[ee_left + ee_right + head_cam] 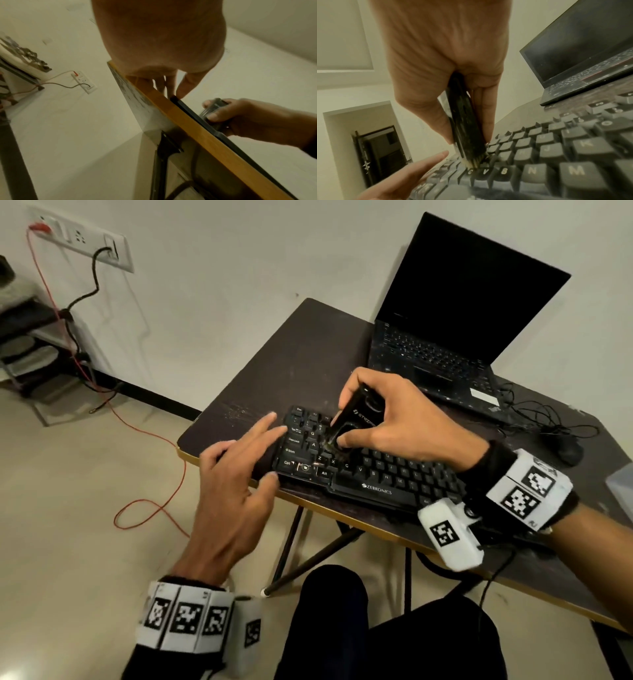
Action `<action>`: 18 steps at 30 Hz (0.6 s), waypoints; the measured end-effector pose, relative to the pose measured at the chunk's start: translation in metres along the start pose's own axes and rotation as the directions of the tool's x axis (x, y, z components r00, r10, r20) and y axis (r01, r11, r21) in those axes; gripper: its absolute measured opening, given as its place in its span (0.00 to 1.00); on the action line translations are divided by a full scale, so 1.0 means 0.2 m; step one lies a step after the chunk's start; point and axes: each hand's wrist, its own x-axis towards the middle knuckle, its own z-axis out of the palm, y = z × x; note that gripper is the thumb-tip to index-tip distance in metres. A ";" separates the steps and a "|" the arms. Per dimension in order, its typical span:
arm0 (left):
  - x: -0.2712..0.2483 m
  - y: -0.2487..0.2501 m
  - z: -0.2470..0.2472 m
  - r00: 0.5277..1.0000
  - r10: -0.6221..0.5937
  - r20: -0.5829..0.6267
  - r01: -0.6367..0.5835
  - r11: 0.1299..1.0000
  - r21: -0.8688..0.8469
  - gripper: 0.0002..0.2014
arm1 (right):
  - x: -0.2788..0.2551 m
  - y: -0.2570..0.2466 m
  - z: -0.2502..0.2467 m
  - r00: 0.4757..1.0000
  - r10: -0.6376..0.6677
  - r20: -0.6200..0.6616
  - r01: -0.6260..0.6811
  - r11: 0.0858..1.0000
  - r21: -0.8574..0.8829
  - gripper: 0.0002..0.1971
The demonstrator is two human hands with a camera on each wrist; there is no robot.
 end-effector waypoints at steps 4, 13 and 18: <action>-0.01 -0.05 -0.03 0.994 0.074 0.081 -0.076 0.997 0.015 0.31 | -0.06 -0.07 0.04 0.993 -0.102 0.059 0.102 0.995 -0.006 0.18; -0.02 -0.06 0.00 0.991 0.130 0.022 -0.131 0.989 0.065 0.28 | -0.01 -0.16 0.11 0.985 -0.147 0.090 0.150 0.988 -0.027 0.19; -0.03 -0.07 0.00 0.995 0.092 0.038 -0.096 0.990 0.108 0.28 | 0.03 -0.17 0.06 0.984 -0.135 0.119 0.148 0.984 -0.101 0.18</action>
